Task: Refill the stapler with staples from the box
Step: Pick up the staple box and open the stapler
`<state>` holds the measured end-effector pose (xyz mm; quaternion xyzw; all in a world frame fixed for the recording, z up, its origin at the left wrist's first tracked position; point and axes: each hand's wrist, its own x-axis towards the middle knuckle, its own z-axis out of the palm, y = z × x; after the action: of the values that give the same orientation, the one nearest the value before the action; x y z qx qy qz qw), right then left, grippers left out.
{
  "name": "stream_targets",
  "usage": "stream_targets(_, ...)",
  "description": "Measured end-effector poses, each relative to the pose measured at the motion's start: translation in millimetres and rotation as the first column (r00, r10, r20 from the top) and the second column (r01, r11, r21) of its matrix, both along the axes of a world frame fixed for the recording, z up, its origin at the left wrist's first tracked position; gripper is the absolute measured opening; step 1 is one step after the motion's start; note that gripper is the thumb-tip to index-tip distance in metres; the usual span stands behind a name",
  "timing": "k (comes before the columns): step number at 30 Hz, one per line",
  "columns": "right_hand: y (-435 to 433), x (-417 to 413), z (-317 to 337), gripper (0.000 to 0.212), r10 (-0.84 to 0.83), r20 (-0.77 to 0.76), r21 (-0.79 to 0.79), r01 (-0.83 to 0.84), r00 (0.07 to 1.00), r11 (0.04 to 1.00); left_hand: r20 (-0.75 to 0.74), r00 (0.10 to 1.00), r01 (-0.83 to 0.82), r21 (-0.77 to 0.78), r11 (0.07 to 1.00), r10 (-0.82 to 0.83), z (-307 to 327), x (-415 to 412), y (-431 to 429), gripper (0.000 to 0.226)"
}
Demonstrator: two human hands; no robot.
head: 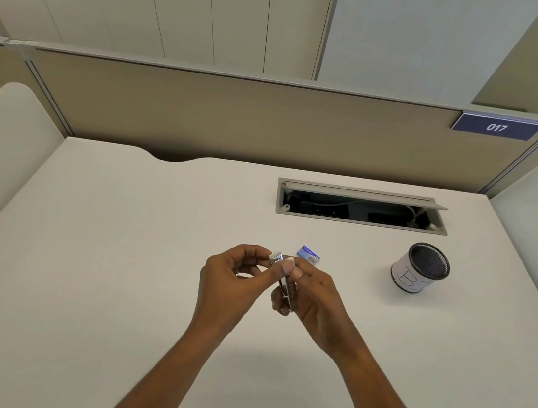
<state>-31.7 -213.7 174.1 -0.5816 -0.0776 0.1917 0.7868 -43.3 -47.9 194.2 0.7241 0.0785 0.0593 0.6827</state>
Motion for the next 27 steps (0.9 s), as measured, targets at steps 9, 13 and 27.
stream_targets(9,12,-2,3,0.061,0.025,-0.202,0.194,0.015,0.979,0.981,0.271,0.959,-0.154,0.261,0.953,0.08,-6,-6,-1,0.022)
stream_targets(13,10,-1,15,0.068,0.05,-0.24,0.276,0.019,0.97,0.961,0.323,0.944,-0.232,0.496,0.836,0.071,-38,6,15,0.048)
stream_targets(27,10,-3,34,0.066,0.128,-0.26,0.369,-0.024,0.957,0.929,-0.097,0.988,0.138,0.907,0.397,-0.121,-177,24,57,0.07)
